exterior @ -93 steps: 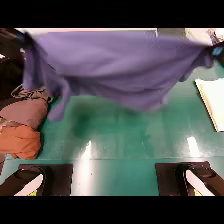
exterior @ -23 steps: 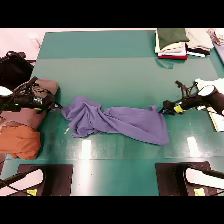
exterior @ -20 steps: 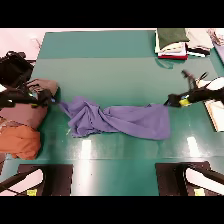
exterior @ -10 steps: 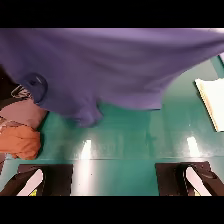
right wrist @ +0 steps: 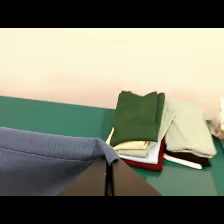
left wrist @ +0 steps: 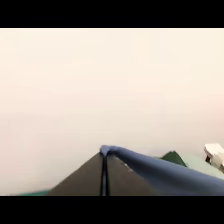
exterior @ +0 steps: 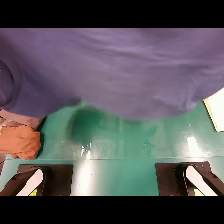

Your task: Fold the shirts.

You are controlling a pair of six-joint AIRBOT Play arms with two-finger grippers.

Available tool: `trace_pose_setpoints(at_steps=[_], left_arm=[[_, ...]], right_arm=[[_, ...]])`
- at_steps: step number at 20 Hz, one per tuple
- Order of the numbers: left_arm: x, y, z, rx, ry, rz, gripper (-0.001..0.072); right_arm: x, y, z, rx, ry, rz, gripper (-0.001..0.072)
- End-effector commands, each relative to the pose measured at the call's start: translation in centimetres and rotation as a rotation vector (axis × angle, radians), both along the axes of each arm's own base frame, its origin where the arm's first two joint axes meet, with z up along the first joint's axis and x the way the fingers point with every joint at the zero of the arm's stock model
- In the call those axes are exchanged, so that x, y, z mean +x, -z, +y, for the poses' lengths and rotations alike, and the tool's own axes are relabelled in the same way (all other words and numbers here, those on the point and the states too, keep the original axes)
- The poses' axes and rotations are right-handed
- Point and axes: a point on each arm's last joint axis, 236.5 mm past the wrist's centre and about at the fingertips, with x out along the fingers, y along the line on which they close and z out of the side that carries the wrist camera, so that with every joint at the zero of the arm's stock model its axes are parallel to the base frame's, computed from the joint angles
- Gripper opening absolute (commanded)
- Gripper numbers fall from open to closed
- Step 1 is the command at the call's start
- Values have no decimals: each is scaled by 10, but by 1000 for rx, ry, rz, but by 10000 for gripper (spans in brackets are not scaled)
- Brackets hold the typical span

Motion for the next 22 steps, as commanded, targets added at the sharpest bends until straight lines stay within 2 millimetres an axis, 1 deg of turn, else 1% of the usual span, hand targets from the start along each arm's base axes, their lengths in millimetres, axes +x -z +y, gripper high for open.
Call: trace_pose_setpoints(at_steps=[1,2,3,4,5,7,8,9,10,11,12,13,14,15,16,17,19,21,22], left_arm=[[73,61,10,-74,51,206,20],[104,96,11,-86,78,317,20],[135,135,7,-90,109,429,20],[162,174,2,-77,131,536,20],[190,218,-4,-53,141,645,21],[237,302,-17,22,136,827,21],[256,343,-24,49,137,906,21],[271,377,-30,60,145,968,22],[283,406,-34,56,152,1020,22],[292,432,-33,35,148,1074,23],[297,451,-30,5,137,1121,23],[300,462,-24,-31,119,1158,26],[301,466,-15,-49,104,1173,209],[300,465,-5,-62,91,1182,556],[294,464,4,-76,83,1209,565],[282,463,15,-72,81,1245,531],[254,467,37,-34,66,1336,531],[221,484,65,77,-25,1422,531],[206,493,71,89,-64,1450,532]], right_arm=[[57,48,-5,64,-45,163,10],[82,84,-10,89,-39,261,10],[103,120,-16,88,-19,356,10],[123,161,-21,86,1,463,10],[139,202,-21,80,3,563,10],[163,270,-11,91,-26,718,11],[174,300,-4,98,-43,777,11],[183,323,2,101,-55,817,11],[192,344,7,103,-65,849,12],[200,357,12,110,-74,864,13],[207,366,13,115,-72,867,14],[214,371,12,131,-59,860,19],[218,373,12,139,-59,849,169],[219,373,8,153,-44,848,364],[214,372,3,165,-36,862,368],[205,371,3,186,-44,889,367],[182,368,6,220,-91,946,365],[161,365,20,274,-148,952,364],[147,366,23,296,-155,961,364]])
